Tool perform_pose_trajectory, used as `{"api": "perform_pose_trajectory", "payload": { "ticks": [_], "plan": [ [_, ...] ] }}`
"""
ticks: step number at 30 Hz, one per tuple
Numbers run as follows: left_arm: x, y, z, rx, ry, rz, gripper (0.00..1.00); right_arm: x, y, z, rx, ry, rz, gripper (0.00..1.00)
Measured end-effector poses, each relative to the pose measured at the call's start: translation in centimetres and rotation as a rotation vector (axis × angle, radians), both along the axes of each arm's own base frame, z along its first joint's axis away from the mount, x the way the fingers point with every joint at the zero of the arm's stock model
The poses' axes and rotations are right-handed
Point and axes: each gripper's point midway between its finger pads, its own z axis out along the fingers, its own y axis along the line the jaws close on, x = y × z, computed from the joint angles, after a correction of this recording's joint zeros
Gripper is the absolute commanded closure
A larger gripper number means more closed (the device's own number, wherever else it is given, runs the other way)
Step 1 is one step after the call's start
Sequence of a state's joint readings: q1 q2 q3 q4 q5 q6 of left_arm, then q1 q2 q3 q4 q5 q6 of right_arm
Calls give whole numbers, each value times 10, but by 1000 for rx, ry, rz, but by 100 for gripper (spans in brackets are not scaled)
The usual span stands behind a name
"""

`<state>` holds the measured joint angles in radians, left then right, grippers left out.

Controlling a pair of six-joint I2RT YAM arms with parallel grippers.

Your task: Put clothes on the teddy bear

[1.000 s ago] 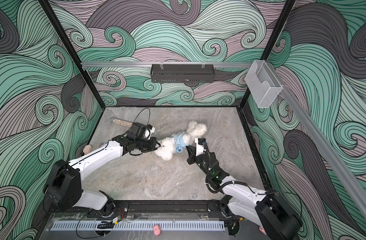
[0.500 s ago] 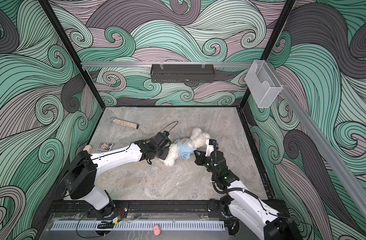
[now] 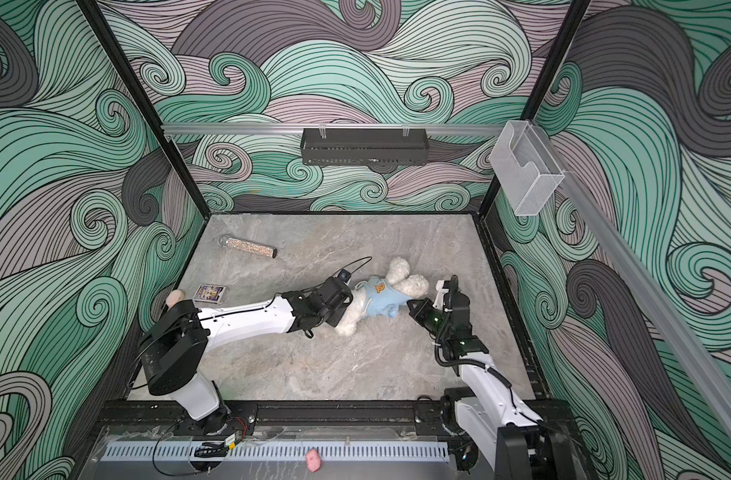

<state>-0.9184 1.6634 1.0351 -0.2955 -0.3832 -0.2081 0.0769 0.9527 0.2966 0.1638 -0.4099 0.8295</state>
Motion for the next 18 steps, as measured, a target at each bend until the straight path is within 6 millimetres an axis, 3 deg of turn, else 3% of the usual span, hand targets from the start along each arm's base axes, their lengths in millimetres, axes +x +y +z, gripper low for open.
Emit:
{"api": "perform_pose_trajectory", "payload": {
  "ticks": [13, 18],
  "plan": [
    [6, 3, 13, -244, 63, -73, 100, 4, -11, -18, -79, 13, 25, 100],
    [7, 4, 12, -303, 119, -82, 100, 1, 12, -22, -197, -55, 156, 81]
  ]
}}
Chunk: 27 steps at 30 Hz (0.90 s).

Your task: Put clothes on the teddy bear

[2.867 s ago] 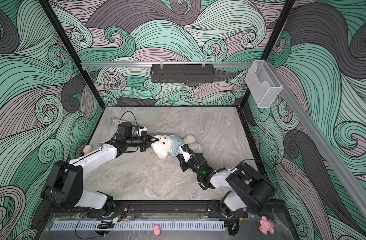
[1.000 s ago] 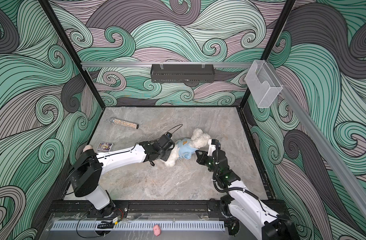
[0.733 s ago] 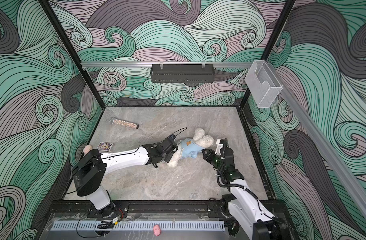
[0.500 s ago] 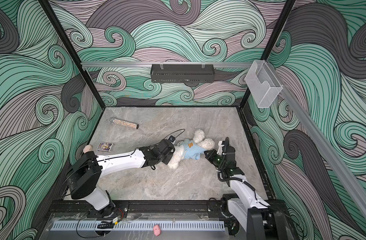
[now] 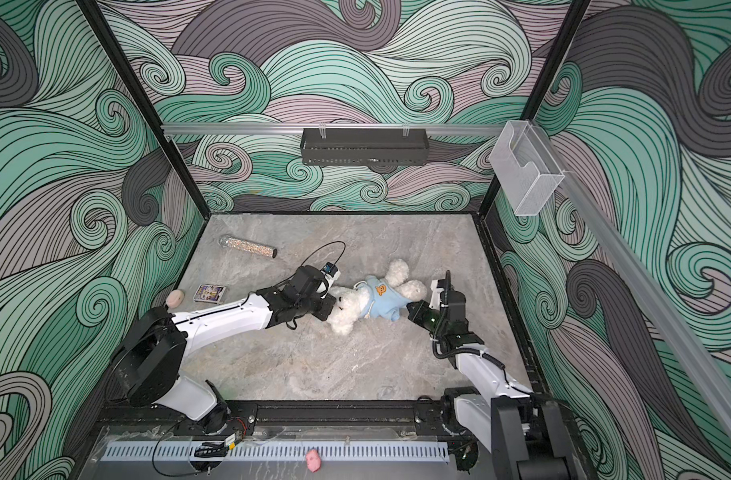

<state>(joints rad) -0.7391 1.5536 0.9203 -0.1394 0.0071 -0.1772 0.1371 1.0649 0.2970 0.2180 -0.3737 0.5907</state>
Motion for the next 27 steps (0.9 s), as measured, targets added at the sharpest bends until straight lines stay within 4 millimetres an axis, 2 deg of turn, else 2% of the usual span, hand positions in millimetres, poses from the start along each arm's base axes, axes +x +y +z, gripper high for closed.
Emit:
{"api": "perform_pose_trajectory", "payload": {
  "ticks": [4, 7, 9, 13, 16, 23, 25, 27],
  "plan": [
    [2, 2, 0, -47, 42, 8, 100, -7, 25, 6, -91, -51, 143, 72],
    [5, 4, 2, -82, 61, 17, 100, -11, 35, 26, -124, -138, 202, 65],
    [5, 2, 3, -103, 68, 14, 100, -13, 40, 44, -127, -211, 225, 64],
    [5, -2, 6, -128, 73, 7, 100, -5, 47, 59, -127, -229, 244, 63],
    [5, -2, 6, -136, 79, 6, 100, 6, 51, 54, -137, -179, 249, 62],
    [4, -3, 6, -139, 83, 3, 100, 14, 50, 18, -178, -54, 250, 62],
    [4, -3, 6, -139, 83, 4, 100, 15, 50, 11, -186, -36, 252, 65],
    [4, -3, 6, -139, 83, 3, 100, 14, 50, 4, -192, -14, 254, 75]
  ]
}}
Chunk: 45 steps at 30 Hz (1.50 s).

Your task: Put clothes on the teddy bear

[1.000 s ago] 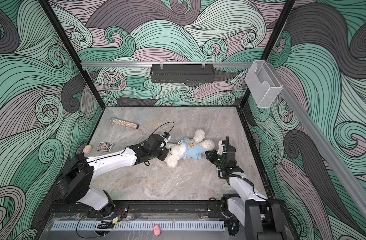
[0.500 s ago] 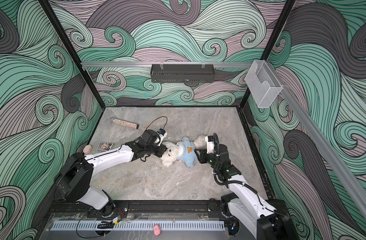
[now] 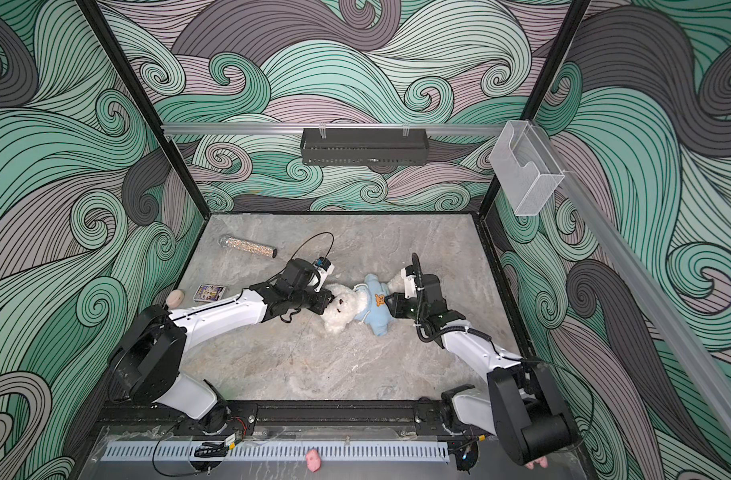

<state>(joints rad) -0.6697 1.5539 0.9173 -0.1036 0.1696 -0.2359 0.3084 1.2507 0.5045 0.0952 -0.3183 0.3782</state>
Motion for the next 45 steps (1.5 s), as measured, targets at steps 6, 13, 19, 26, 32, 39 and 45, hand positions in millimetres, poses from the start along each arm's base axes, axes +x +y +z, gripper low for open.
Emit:
{"api": "perform_pose_trajectory", "payload": {
  "ticks": [6, 13, 19, 26, 32, 39, 45],
  "plan": [
    [0, 0, 0, 0, -1, -1, 100, 6, -10, -1, -4, -2, -48, 97],
    [-2, -10, 3, -23, -54, -85, 100, 20, -54, 9, 93, -21, -247, 100],
    [-3, -12, 1, -9, -119, -142, 100, 23, -71, -3, 186, 46, -325, 100],
    [-3, -9, -2, 11, -168, -176, 100, 29, -73, -22, 284, 126, -346, 98],
    [1, -1, -4, 8, -169, -158, 100, 28, -47, -13, 200, 60, -255, 70],
    [1, -1, -4, -11, -188, -162, 100, 21, -30, 54, 85, -225, -161, 62],
    [5, -2, -4, -15, -193, -158, 100, 20, -23, 37, -15, -194, -123, 62]
  ]
}}
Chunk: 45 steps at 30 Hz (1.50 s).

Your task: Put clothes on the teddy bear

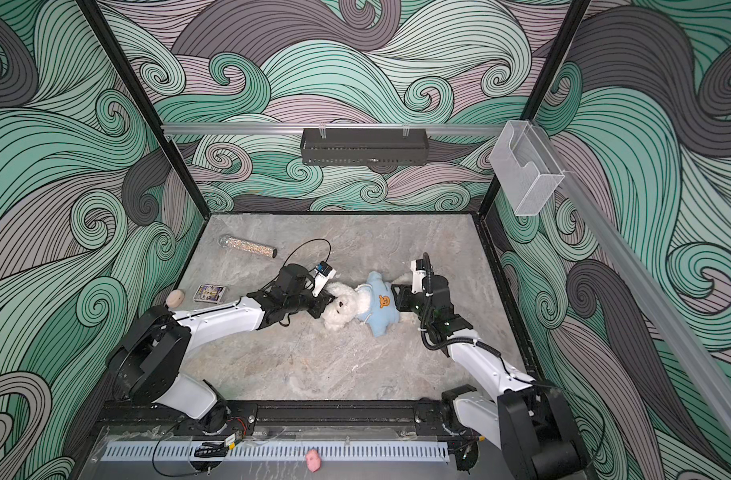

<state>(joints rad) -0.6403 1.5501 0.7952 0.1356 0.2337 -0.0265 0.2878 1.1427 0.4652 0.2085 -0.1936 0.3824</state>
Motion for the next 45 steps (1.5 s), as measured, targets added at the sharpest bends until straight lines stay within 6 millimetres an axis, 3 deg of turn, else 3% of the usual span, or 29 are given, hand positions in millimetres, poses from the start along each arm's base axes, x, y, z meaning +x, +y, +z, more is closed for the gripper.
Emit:
{"api": "perform_pose_trajectory", "payload": {
  "ticks": [7, 12, 15, 18, 22, 24, 29, 31, 34, 40, 42, 45],
  "plan": [
    [4, 2, 0, -2, 1, 8, 100, 7, 4, -36, -38, 118, 15, 70],
    [8, 6, -4, -3, 20, 30, 100, 17, 7, -51, -33, 169, 13, 90],
    [15, 11, -1, -23, 49, 72, 100, 18, -2, -52, -27, 184, -21, 88],
    [34, 23, 3, -49, 98, 146, 99, 21, -16, -41, -15, 151, -63, 77],
    [61, 39, -3, -75, 180, 233, 67, 20, -11, -13, -3, 63, -21, 67],
    [68, 46, -12, -83, 238, 274, 57, 18, -7, -7, -9, 41, 0, 64],
    [75, 64, -18, -103, 332, 369, 25, 12, -11, -19, -37, 65, -2, 60],
    [78, 69, -12, -105, 326, 401, 2, 8, -13, -26, -45, 84, -10, 59],
    [81, 78, 5, -98, 284, 450, 1, 5, -16, -29, -53, 94, -23, 57],
    [75, 83, 59, -95, 68, 445, 2, 7, -26, -20, -65, 66, -71, 52],
    [64, 69, 64, -60, -22, 373, 2, 8, -32, -21, -64, 72, -93, 50],
    [38, 30, 58, 20, -144, 192, 3, 11, -44, -22, -56, 79, -134, 46]
  ]
}}
